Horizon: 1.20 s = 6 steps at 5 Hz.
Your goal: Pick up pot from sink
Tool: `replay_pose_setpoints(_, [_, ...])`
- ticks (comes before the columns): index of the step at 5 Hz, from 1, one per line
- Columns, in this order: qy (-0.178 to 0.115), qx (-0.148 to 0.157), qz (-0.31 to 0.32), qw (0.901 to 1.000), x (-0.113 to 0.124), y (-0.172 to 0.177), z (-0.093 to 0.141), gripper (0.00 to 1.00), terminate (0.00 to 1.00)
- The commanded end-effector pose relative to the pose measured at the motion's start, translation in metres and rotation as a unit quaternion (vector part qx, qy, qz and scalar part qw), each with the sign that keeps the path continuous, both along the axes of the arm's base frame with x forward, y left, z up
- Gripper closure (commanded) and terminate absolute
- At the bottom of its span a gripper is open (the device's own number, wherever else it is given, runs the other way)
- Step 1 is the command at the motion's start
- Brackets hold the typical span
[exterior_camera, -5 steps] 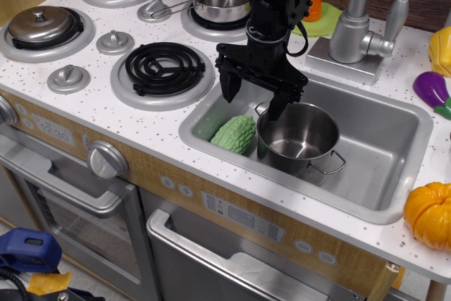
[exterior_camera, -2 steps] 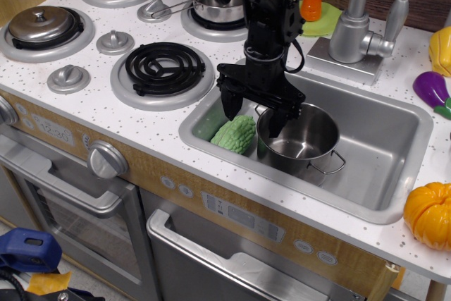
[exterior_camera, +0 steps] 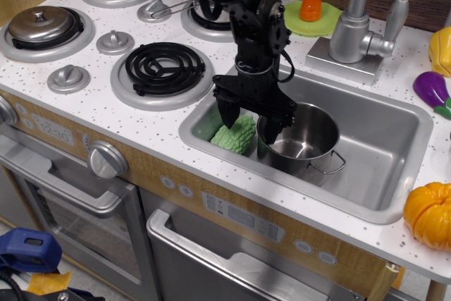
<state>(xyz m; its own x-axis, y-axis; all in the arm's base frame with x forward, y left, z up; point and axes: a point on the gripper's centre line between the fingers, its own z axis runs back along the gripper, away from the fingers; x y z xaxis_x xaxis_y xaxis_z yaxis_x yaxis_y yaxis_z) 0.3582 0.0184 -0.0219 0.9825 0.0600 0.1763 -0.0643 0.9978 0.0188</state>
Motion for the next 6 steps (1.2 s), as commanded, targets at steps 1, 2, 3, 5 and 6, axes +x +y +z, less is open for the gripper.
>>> replay_pose_setpoints(1, [-0.020,-0.024,0.008,0.9995,0.006,0.010,-0.003,0.00,0.00])
replay_pose_setpoints(2, [-0.013,-0.026,0.020,0.9994,0.006,0.008,-0.003,1.00,0.00])
replay_pose_setpoints(3, [-0.005,-0.019,0.024,0.9995,0.005,0.003,0.004,1.00,0.00])
replay_pose_setpoints(5, [-0.005,0.000,0.026,0.9996,0.008,-0.014,0.019,1.00,0.00])
replay_pose_setpoints(6, [-0.008,0.018,0.023,0.9995,0.013,-0.015,0.034,1.00,0.00])
